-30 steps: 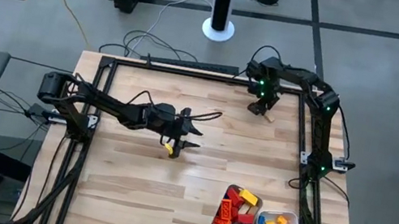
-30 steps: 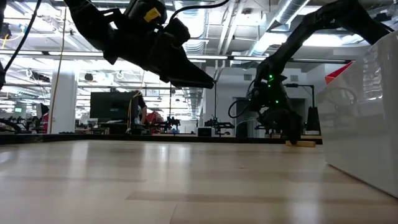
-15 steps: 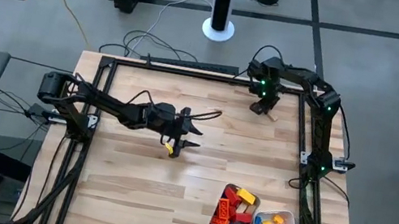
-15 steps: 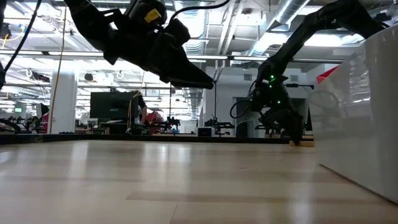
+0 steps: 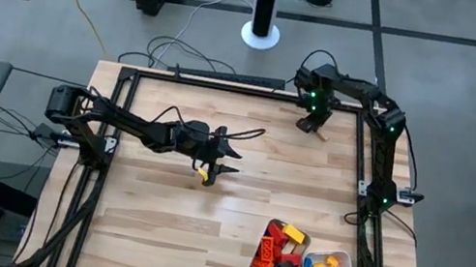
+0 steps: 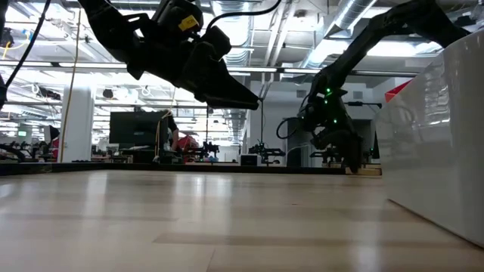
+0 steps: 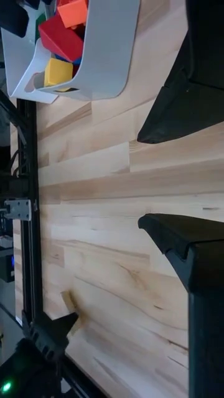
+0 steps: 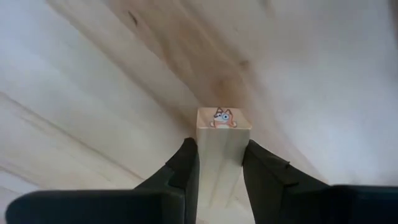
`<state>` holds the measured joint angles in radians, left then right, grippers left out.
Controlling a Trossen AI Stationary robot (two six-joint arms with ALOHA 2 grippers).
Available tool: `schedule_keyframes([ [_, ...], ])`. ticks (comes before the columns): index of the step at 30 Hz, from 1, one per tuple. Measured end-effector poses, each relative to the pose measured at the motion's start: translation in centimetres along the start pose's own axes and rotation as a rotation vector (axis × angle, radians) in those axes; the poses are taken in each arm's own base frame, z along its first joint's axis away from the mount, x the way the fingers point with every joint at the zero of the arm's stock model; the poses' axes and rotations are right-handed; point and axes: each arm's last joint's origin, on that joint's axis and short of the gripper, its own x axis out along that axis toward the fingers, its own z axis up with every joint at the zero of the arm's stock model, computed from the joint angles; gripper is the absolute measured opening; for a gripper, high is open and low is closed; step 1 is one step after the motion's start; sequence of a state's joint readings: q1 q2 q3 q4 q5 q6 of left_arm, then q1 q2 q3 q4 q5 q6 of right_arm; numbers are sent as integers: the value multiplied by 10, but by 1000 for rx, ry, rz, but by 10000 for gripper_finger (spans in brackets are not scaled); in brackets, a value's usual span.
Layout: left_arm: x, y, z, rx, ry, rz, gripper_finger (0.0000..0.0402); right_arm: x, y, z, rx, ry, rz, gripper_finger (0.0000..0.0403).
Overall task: Sort blocks by size
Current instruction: Put the large light brown wooden block into the gray bin
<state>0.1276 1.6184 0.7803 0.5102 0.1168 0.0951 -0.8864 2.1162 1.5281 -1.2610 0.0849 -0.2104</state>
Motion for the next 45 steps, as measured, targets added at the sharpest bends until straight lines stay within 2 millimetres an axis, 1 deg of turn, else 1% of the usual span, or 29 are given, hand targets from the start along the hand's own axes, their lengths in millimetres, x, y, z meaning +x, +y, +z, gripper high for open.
schedule_keyframes([
  [8, 0, 0, -1, -3, 6, 0, 187, -21, -2, 2, 1, -18, -4, 121],
  [13, 0, 0, -1, -4, 14, -1, 187, -30, -2, -6, 2, 45, -10, 118],
  [16, 0, 0, -2, -5, 19, -1, 187, -39, 7, -16, 9, 93, -10, 118],
  [19, 0, 0, -2, -5, 21, -1, 187, -52, 24, -32, -4, 105, -22, 118],
  [21, 0, 0, -2, -5, 21, -1, 187, -62, 37, -46, -7, 73, -37, 118],
  [23, 0, 0, -2, -5, 24, -2, 187, -71, 50, -64, 2, 32, -46, 118],
  [26, 0, -1, -3, -3, 26, -3, 187, -76, 72, -91, 16, -56, -30, 118],
  [29, 0, -3, -2, 17, 26, -7, 187, -71, 98, -122, 41, -131, -6, 118],
  [35, 1, -7, -2, 45, 29, 16, 187, -45, 158, -187, 52, -160, 17, 118],
  [37, 1, -8, -2, 46, 30, 26, 187, -41, 178, -208, 56, -184, 35, 118],
  [41, 1, -8, -2, 42, 30, 29, 187, -40, 216, -247, 56, -288, 124, 118],
  [45, 1, -7, -1, 42, 22, 43, 187, -40, 249, -275, 16, -435, 236, 118],
])
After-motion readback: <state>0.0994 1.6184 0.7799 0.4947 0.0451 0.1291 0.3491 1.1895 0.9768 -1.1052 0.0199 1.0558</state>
